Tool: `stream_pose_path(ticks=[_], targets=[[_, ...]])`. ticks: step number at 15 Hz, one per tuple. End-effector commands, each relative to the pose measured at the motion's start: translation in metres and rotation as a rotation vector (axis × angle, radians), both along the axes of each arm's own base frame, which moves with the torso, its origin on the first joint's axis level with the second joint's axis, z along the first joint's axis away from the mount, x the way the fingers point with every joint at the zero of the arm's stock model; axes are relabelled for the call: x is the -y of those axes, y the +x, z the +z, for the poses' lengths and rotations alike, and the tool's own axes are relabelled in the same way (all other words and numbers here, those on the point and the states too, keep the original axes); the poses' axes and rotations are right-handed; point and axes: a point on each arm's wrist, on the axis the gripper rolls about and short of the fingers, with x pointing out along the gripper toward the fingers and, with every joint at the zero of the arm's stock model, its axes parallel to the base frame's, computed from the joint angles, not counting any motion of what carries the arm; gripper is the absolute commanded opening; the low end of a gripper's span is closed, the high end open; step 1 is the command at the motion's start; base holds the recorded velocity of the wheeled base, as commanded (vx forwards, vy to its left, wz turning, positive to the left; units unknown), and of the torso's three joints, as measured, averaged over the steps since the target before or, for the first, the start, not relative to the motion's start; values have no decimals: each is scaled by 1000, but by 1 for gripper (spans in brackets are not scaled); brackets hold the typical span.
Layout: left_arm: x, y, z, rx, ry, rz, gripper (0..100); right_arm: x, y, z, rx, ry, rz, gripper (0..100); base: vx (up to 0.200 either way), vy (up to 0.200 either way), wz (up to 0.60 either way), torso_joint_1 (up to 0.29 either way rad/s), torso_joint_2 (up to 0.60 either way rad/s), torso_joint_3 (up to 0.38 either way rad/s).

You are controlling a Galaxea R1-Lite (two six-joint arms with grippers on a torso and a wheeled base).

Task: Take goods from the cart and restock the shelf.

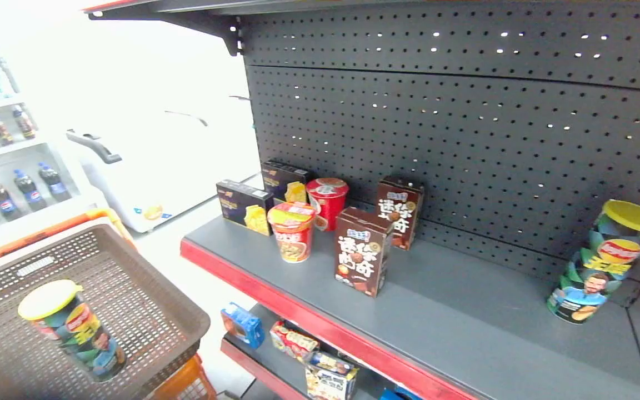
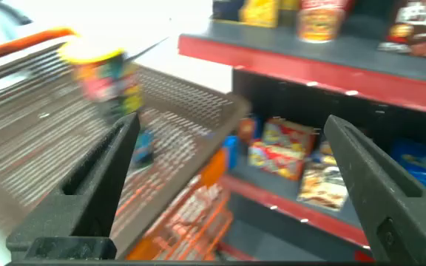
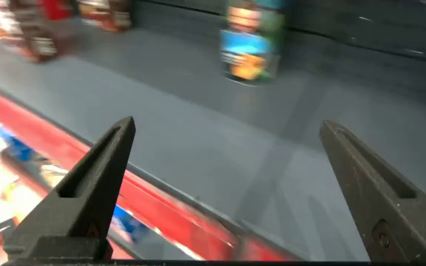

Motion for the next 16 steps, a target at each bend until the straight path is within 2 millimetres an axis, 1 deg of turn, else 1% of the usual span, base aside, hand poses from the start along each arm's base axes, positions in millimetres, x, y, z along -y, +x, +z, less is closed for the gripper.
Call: stream_pose_path(ticks=[1, 9, 13, 14, 15, 16], targets=[[0, 0, 0, -1, 0, 0, 100, 0, 0, 0, -1, -1, 0, 100, 0, 0, 600, 7, 2, 2], [0, 0, 0, -1, 0, -1, 100, 0, 0, 0, -1, 5, 0, 100, 0, 0, 600, 2, 4, 1], [0, 0, 0, -1, 6, 3, 100, 0, 0, 0, -1, 5, 1, 100, 0, 0, 0, 0, 0, 0], [0, -6, 23, 75, 44, -7, 100, 0, 0, 0, -1, 5, 1, 100, 0, 0, 0, 0, 0, 0], [0, -4, 60, 61, 98, -32, 100, 0, 0, 0, -1, 5, 1, 100, 0, 0, 0, 0, 0, 0], [1, 12, 107, 3, 103, -66, 100, 0, 0, 0, -1, 5, 1, 100, 0, 0, 0, 0, 0, 0]])
